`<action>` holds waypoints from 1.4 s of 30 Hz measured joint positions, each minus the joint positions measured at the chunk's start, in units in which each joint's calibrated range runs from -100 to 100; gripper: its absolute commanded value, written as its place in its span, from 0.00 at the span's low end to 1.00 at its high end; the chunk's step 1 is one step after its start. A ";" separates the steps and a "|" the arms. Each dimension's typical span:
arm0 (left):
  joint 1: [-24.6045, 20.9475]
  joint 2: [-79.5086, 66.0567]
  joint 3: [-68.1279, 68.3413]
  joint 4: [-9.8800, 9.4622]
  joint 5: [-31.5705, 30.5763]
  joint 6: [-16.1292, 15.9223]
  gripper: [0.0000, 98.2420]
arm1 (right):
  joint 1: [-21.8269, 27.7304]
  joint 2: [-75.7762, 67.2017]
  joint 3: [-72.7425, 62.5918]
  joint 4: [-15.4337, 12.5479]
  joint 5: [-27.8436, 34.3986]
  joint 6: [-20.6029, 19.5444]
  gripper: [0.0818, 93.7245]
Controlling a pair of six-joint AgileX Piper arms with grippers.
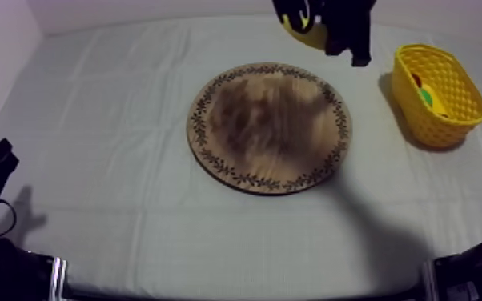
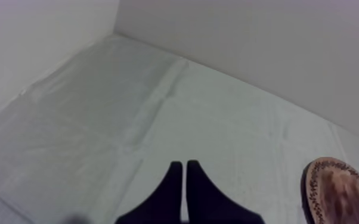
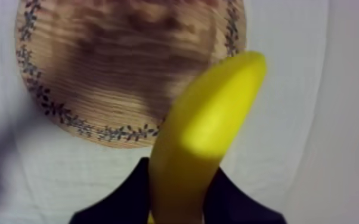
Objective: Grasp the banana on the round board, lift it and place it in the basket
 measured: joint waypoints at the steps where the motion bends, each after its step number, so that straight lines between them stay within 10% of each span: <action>1: 0.00 0.00 0.00 0.00 0.00 0.00 0.00 | 0.49 -0.03 -0.20 -0.15 0.53 -0.94 0.09; 42: 0.00 0.00 0.00 0.00 0.00 0.00 0.00 | 22.66 3.00 -7.52 -1.90 9.31 -23.35 0.08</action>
